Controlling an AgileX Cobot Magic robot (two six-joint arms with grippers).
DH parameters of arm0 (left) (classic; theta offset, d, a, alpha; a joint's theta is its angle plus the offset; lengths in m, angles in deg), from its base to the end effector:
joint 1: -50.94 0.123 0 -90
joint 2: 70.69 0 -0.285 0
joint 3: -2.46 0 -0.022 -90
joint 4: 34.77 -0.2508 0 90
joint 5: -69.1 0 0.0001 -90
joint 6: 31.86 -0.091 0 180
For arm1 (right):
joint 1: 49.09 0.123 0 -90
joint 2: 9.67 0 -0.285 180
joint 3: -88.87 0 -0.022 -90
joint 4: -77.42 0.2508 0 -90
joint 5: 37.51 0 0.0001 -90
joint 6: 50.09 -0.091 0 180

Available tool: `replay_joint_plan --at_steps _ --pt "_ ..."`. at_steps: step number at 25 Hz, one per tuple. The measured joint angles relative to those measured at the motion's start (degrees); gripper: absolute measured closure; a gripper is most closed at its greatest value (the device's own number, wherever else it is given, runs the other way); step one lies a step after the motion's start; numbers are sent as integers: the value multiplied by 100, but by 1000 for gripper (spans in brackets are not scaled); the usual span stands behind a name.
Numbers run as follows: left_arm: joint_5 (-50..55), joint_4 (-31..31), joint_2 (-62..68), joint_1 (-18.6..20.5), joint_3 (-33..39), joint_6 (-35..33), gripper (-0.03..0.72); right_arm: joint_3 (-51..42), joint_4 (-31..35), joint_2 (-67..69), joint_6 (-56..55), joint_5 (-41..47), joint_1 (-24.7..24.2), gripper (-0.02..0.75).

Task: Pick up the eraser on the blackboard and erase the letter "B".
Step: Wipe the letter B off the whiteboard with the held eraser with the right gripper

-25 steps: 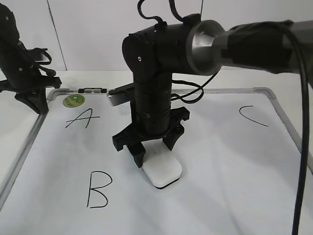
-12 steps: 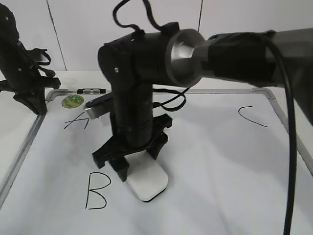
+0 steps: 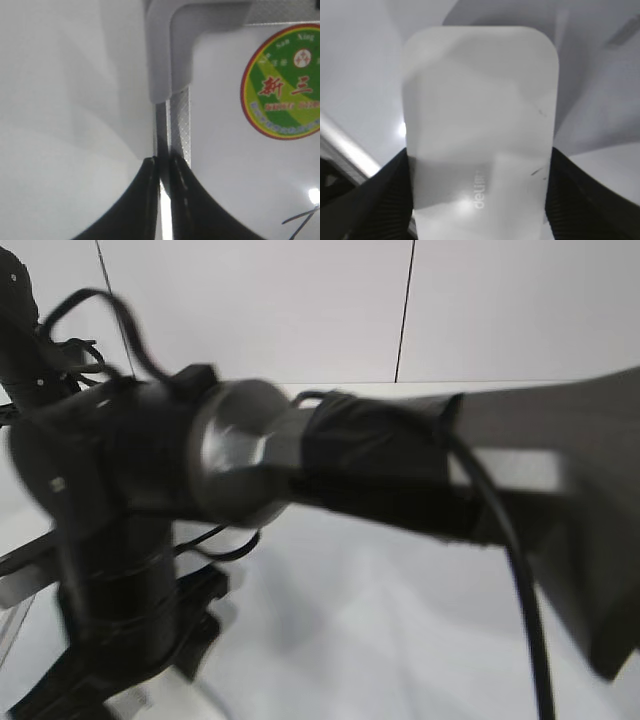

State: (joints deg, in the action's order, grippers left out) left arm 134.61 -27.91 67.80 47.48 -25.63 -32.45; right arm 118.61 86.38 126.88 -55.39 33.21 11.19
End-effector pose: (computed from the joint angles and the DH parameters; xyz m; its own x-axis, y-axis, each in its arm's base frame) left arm 0.4613 -0.0378 0.1549 -0.9973 0.0209 -0.0697 0.0286 0.9934 -0.1112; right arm 0.2152 0.4039 0.1776 -0.6143 -0.7887 -0.0253 -0.7821 0.6043 0.1521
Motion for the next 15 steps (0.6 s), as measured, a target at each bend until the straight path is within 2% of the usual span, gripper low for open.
replay_joint_plan --at_steps 5,9,15 --pt "0 0 0 0 0 0 655 295 220 139 -10 0 191 190" --pt "4 0 0 0 0 0 655 480 -79 254 -171 0 -8 190" --pt "4 0 0 0 0 0 655 596 -118 373 -221 0 -338 190"
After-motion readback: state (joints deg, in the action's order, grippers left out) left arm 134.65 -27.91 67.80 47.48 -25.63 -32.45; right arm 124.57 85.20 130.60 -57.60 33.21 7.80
